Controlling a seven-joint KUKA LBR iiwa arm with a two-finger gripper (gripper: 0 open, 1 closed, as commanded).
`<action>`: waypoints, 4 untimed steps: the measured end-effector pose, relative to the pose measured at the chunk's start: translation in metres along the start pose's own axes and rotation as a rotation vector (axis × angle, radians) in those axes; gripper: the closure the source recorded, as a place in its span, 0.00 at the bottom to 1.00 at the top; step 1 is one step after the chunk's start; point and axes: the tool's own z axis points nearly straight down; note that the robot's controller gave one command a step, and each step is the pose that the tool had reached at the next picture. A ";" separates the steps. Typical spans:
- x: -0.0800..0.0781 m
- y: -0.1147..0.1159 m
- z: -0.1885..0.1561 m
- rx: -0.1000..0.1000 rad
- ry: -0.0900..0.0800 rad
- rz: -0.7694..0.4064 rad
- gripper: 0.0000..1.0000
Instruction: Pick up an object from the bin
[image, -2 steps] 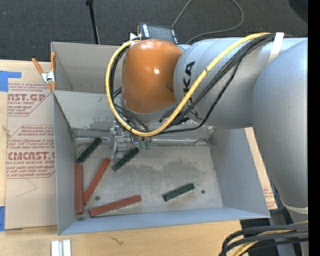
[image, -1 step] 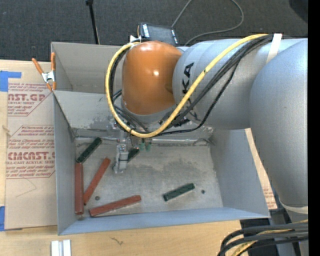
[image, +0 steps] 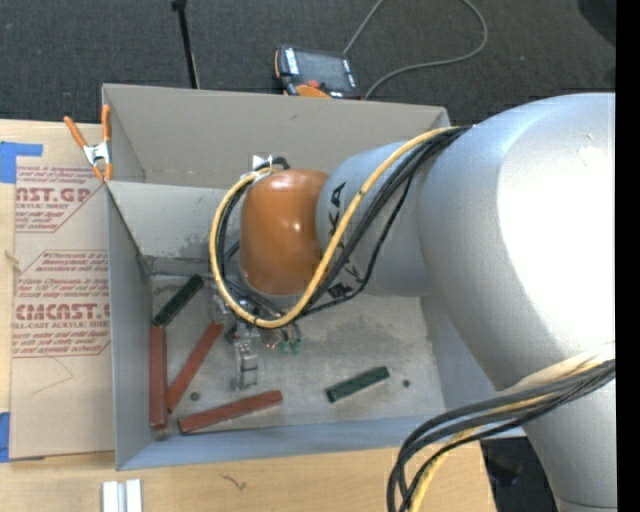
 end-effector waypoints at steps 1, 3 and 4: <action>-0.023 -0.005 0.006 -0.002 -0.006 0.126 0.00; -0.048 0.035 0.005 -0.003 -0.009 0.077 1.00; -0.019 -0.022 -0.033 0.002 -0.007 -0.087 1.00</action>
Offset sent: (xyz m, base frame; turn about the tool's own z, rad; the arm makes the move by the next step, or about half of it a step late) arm 0.0227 -0.0013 -0.0054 0.1260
